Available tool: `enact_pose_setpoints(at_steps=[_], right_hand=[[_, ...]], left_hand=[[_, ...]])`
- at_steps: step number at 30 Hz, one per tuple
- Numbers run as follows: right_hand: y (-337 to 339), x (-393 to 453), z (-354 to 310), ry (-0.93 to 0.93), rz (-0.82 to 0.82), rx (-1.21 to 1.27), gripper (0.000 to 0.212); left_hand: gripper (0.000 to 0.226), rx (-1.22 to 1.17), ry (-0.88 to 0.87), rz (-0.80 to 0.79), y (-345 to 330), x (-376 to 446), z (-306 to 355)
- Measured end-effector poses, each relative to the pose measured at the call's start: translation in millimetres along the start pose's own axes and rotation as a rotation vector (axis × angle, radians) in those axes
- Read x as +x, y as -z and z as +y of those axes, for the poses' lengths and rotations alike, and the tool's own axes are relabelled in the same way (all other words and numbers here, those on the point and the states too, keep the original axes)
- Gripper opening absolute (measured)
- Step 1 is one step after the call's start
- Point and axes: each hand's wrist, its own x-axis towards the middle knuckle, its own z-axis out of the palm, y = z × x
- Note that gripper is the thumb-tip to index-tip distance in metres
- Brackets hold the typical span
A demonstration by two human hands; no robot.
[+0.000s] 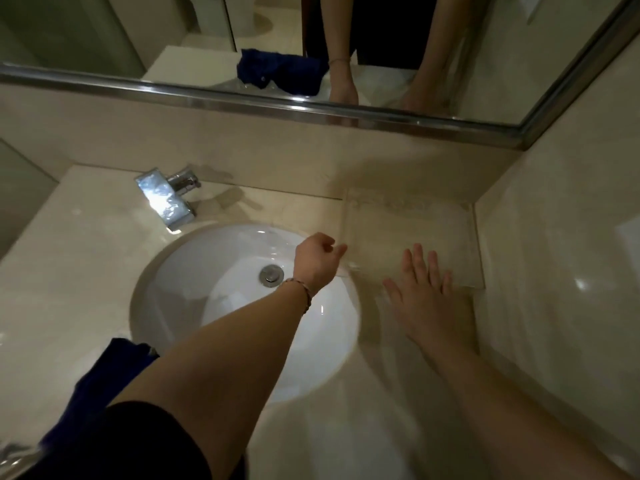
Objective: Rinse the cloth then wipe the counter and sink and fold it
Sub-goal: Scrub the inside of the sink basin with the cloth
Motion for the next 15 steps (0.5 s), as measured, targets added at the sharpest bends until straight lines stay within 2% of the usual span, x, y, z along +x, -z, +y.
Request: enact_pose_setpoints(at_steps=[3, 5, 9, 12, 15], right_hand=[[-8, -26, -52, 0.115, -0.003, 0.05, 0.08], [-16, -49, -93, 0.177, -0.034, 0.128, 0.076], [-42, -115, -175, 0.312, -0.072, 0.222, 0.073], [-64, -163, -224, 0.404, -0.146, 0.251, 0.067], [-87, -192, -256, 0.456, -0.188, 0.216, 0.065]], left_hand=[[0.041, 0.172, -0.119, -0.053, 30, -19, -13], [0.04, 0.343, -0.241, -0.06, 60, -38, -33], [0.036, 0.613, -0.481, 0.06, 134, -98, -97], [0.05, 0.728, -0.501, 0.125, 185, -151, -165], [0.062, 0.869, -0.433, 0.025, 212, -188, -235]])
